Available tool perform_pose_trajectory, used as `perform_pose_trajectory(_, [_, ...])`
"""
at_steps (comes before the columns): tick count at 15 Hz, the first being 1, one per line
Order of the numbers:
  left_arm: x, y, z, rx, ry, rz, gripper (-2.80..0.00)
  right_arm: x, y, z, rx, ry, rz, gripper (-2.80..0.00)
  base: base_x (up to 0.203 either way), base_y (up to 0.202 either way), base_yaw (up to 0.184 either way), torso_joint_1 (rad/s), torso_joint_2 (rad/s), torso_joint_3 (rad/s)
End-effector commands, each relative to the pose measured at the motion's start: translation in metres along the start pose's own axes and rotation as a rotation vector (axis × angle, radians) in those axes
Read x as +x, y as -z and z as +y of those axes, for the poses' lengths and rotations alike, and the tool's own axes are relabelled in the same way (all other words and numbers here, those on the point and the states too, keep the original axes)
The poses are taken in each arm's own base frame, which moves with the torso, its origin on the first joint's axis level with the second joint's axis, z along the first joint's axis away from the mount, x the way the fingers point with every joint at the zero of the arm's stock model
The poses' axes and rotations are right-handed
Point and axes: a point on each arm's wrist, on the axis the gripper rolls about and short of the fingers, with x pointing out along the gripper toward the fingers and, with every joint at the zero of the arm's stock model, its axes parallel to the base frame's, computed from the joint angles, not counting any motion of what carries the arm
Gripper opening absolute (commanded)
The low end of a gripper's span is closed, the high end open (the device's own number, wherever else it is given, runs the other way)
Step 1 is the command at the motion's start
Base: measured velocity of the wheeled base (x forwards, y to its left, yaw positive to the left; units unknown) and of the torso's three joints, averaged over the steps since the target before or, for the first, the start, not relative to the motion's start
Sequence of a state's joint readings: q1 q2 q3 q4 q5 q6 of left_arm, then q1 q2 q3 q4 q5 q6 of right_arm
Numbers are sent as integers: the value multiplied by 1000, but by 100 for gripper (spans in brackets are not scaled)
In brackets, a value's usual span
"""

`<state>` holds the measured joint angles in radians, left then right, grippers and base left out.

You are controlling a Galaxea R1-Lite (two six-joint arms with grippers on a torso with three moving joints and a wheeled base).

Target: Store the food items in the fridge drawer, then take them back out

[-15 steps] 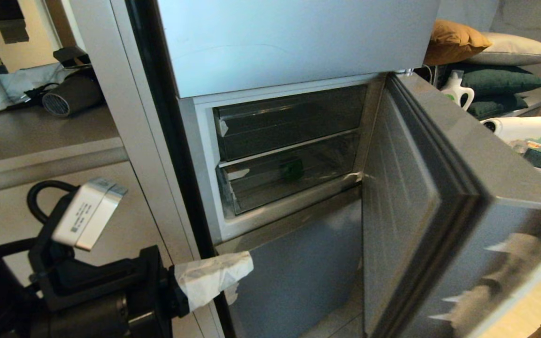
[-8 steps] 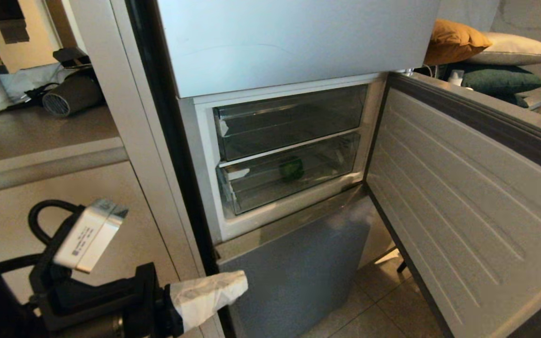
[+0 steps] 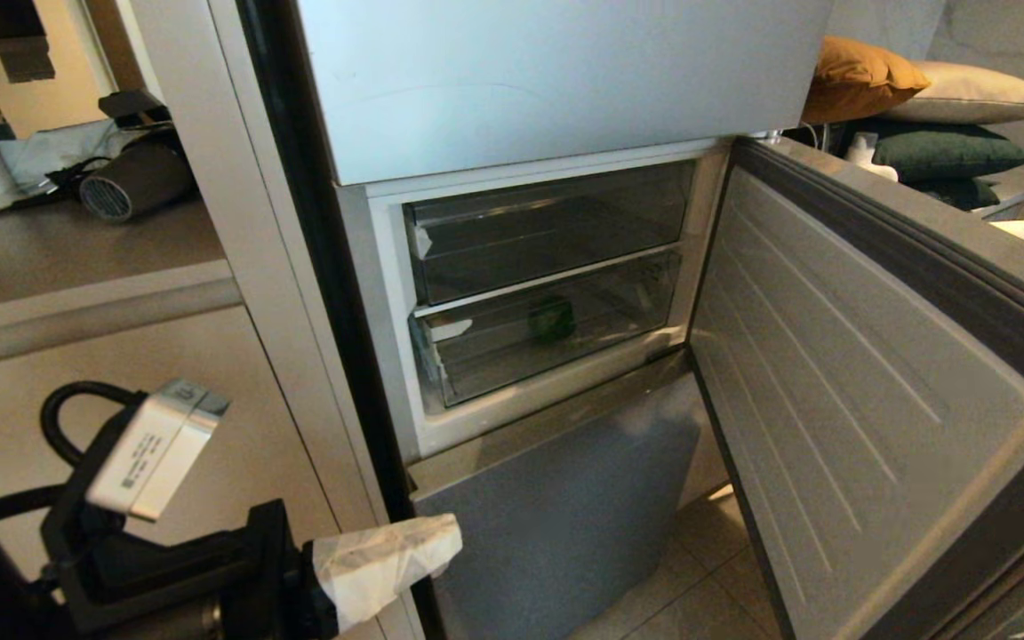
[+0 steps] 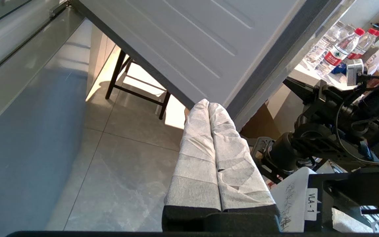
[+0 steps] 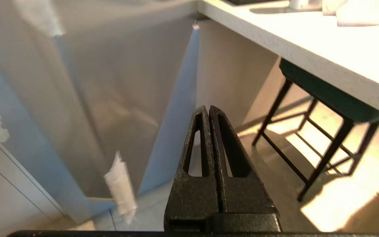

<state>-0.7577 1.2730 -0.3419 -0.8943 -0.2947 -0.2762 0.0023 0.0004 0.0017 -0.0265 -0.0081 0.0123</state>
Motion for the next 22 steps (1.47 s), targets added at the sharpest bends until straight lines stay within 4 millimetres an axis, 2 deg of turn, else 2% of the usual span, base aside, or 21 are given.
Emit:
perform_pose_trajectory(1, [0,0,0,0,3,-4,-280,-1,-10,0,-2,2,-93,-280,0,0,0,0,0,0])
perform_pose_trajectory(3, [0,-1,0,0,3,-5,-280,-7,-37,0,-39,12,-357,-280,0,0,0,0,0,0])
perform_pose_trajectory(5, [1,0,0,-1,2,-2,-280,-19,-60,0,-150,46,-611,-280,0,0,0,0,0,0])
perform_pose_trajectory(7, [2,0,1,-2,1,2,-280,-28,-71,1,-227,80,-747,-280,0,0,0,0,0,0])
perform_pose_trajectory(11, [5,-1,1,0,4,3,-280,-31,-74,1,-225,85,-795,-280,0,0,0,0,0,0])
perform_pose_trajectory(19, [16,2,4,-8,-2,29,-280,-30,-73,1,-225,81,-778,-280,0,0,0,0,0,0])
perform_pose_trajectory(22, [36,-18,4,13,20,-23,-280,-28,-71,1,-232,62,-759,-280,0,0,0,0,0,0])
